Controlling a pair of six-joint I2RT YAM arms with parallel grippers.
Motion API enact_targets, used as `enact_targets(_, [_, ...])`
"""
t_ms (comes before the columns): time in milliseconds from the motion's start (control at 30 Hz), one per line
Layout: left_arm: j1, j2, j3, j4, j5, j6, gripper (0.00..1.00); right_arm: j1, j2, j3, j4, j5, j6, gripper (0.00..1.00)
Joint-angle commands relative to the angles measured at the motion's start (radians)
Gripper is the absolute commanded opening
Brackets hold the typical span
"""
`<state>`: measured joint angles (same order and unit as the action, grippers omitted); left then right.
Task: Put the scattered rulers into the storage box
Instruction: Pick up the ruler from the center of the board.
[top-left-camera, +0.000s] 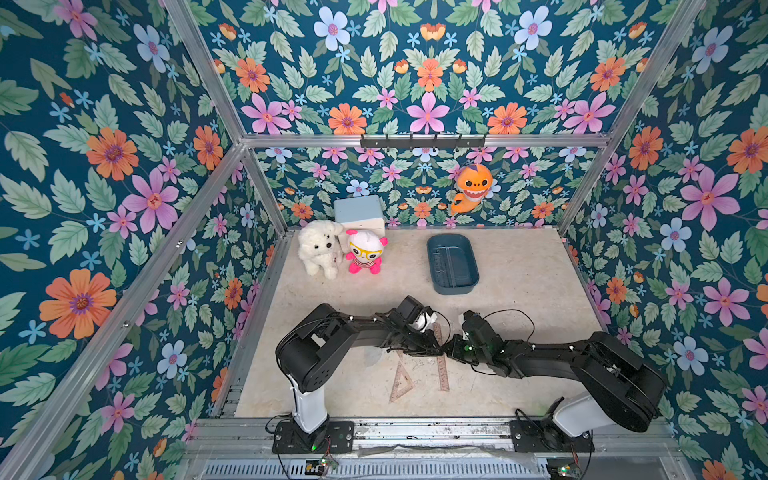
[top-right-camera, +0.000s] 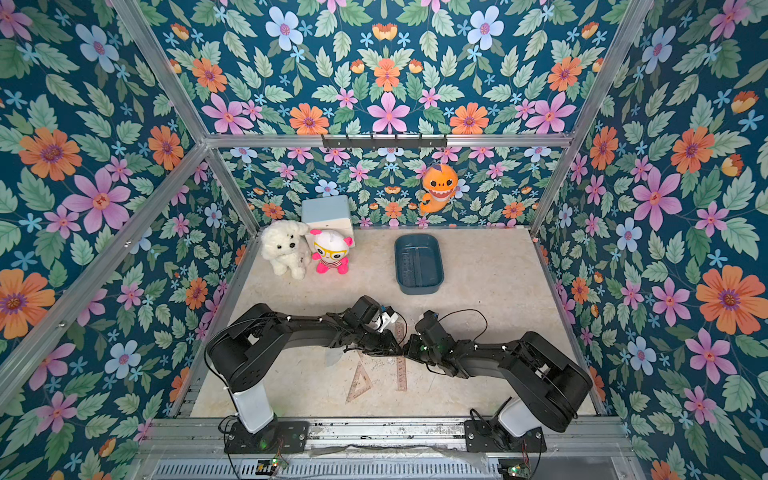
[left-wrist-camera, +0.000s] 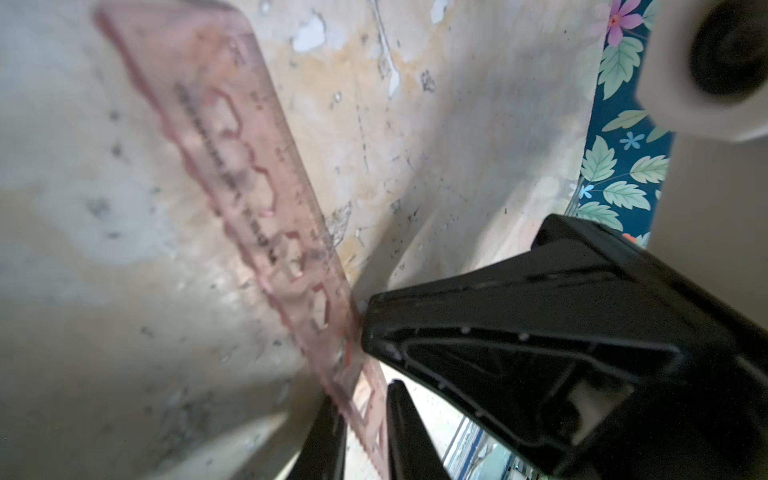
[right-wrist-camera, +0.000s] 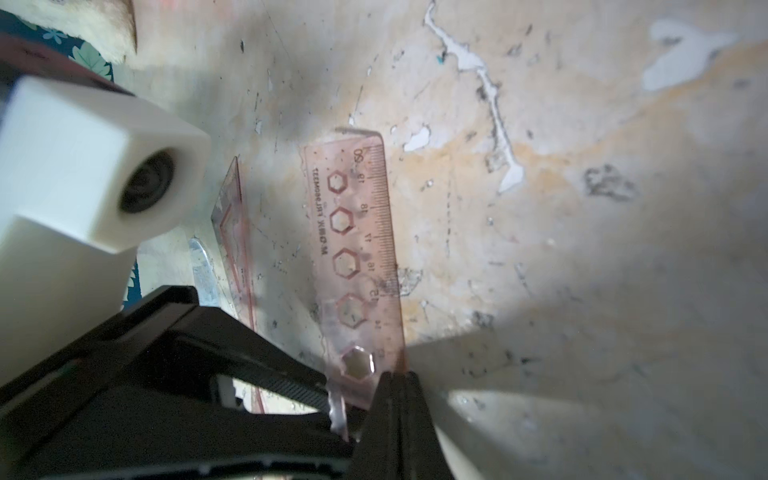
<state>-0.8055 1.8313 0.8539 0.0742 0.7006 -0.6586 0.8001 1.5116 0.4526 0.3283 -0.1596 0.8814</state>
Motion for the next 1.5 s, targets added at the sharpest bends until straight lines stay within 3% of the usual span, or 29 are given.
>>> enact_targets(0, [-0.008,0.014,0.004,-0.050,-0.043,0.008,0.16,0.002,0.007,-0.014,-0.089,-0.003,0.007,0.00])
enact_targets(167, [-0.009,0.010,0.005,-0.060,-0.059,0.010,0.00,0.002,-0.021,-0.018,-0.104,-0.002,0.010,0.00])
enact_targets(433, [-0.009,-0.048,-0.006,-0.074,-0.080,0.018,0.00,-0.025,-0.277,0.029,-0.316,0.057,-0.046,0.01])
enact_targets(667, [0.001,-0.100,0.019,-0.082,-0.072,0.023,0.00,-0.051,-0.415,0.043,-0.404,0.041,-0.061,0.19])
enact_targets(800, [0.016,-0.120,0.040,-0.088,-0.059,0.026,0.00,-0.063,-0.457,0.050,-0.429,0.010,-0.072,0.36])
enact_targets(867, [0.024,-0.128,0.048,-0.089,-0.051,0.027,0.00,-0.067,-0.469,0.051,-0.431,-0.005,-0.079,0.38])
enact_targets(967, [0.040,-0.139,0.060,-0.084,-0.043,0.031,0.00,-0.083,-0.478,0.036,-0.382,-0.070,-0.082,0.40])
enact_targets(1133, [0.087,-0.163,0.071,-0.017,0.005,0.001,0.00,-0.115,-0.459,-0.025,-0.172,-0.251,-0.018,0.57])
enact_targets(1267, [0.126,-0.175,0.078,0.083,0.059,-0.065,0.00,-0.117,-0.432,-0.036,-0.068,-0.325,0.016,0.67])
enact_targets(1467, [0.147,-0.170,0.106,0.225,0.128,-0.170,0.00,-0.117,-0.329,-0.027,0.071,-0.394,0.060,0.67])
